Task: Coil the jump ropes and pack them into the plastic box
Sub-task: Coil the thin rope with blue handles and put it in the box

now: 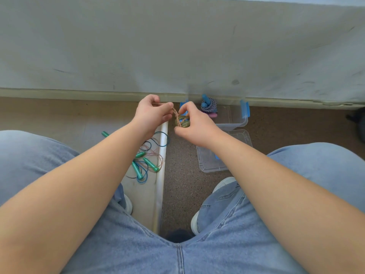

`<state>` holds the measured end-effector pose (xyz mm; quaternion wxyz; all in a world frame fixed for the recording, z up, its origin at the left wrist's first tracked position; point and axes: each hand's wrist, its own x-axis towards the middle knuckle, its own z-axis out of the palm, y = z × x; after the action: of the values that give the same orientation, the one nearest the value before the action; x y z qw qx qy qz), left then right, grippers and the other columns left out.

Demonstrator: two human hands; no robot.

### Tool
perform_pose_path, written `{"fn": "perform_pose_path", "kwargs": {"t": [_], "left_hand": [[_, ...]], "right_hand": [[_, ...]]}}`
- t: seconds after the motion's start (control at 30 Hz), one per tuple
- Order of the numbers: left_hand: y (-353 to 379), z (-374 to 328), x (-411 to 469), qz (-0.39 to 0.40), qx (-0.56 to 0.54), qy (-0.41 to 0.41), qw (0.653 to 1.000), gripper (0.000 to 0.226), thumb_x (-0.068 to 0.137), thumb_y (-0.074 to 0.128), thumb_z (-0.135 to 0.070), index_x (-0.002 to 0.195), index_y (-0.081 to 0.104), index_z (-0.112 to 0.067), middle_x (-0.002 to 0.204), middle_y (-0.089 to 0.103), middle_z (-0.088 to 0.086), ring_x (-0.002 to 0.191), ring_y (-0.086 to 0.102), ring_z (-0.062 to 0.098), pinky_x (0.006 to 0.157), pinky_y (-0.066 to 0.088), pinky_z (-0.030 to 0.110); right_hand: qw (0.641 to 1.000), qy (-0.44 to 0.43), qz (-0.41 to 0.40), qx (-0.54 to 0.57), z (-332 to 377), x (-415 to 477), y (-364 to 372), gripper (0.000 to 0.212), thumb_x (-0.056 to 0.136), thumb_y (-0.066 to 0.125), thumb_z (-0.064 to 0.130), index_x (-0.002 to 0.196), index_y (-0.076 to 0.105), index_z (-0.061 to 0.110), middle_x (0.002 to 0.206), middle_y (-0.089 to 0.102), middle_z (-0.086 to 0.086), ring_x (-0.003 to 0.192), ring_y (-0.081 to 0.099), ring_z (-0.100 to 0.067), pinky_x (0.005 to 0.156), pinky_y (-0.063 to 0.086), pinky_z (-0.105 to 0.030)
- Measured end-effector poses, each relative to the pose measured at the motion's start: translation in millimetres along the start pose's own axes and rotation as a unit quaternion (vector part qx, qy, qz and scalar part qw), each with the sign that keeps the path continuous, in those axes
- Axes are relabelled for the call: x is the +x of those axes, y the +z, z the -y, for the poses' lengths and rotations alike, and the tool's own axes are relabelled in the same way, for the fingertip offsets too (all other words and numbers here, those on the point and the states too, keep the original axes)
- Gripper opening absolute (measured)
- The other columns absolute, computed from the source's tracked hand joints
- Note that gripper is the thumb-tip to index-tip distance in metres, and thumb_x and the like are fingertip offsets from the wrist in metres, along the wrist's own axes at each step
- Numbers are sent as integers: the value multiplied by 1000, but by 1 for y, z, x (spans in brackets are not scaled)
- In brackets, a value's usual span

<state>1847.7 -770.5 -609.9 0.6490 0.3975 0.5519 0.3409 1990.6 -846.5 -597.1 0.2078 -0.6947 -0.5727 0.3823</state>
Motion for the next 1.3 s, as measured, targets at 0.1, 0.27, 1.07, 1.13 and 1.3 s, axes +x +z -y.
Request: {"fn": "perform_pose_path", "kwargs": {"t": [0.1, 0.27, 1.07, 1.13, 1.3], "left_hand": [[10, -6, 10, 17, 14, -6, 1000, 27, 90, 67, -3, 88, 44, -18, 86, 59, 7, 77, 67, 20, 74, 58, 31], [22, 6, 32, 19, 15, -34, 999, 19, 90, 65, 1, 98, 56, -14, 97, 67, 9, 82, 69, 19, 82, 58, 33], [4, 109, 127, -49, 48, -186, 980, 27, 95, 59, -9, 121, 60, -16, 114, 68, 8, 96, 69, 16, 82, 58, 31], [-13, 121, 128, -66, 48, -201, 976, 27, 95, 59, -10, 121, 60, -15, 112, 68, 8, 97, 69, 17, 81, 58, 31], [-57, 143, 130, -110, 65, -231, 965, 28, 95, 58, -12, 122, 61, -15, 111, 68, 6, 97, 66, 18, 76, 56, 30]], "right_hand": [[998, 35, -43, -7, -10, 12, -4, 43, 81, 71, 29, 118, 49, 23, 107, 64, -1, 94, 59, -21, 77, 45, -30], [995, 93, -39, 2, -33, 42, -7, 50, 79, 77, 35, 124, 57, 25, 117, 63, 3, 102, 58, -15, 81, 41, -25], [974, 197, -14, 115, -121, 136, 61, 8, 90, 64, 24, 96, 69, 24, 89, 70, 4, 89, 70, -18, 85, 59, -44], [978, 187, 15, 94, -116, 143, 79, 8, 90, 62, 23, 92, 69, 26, 89, 70, 5, 89, 70, -18, 84, 59, -44], [977, 189, 82, 53, -111, 161, 124, 14, 92, 57, 26, 97, 70, 24, 92, 70, 4, 90, 67, -21, 82, 58, -41]]}}
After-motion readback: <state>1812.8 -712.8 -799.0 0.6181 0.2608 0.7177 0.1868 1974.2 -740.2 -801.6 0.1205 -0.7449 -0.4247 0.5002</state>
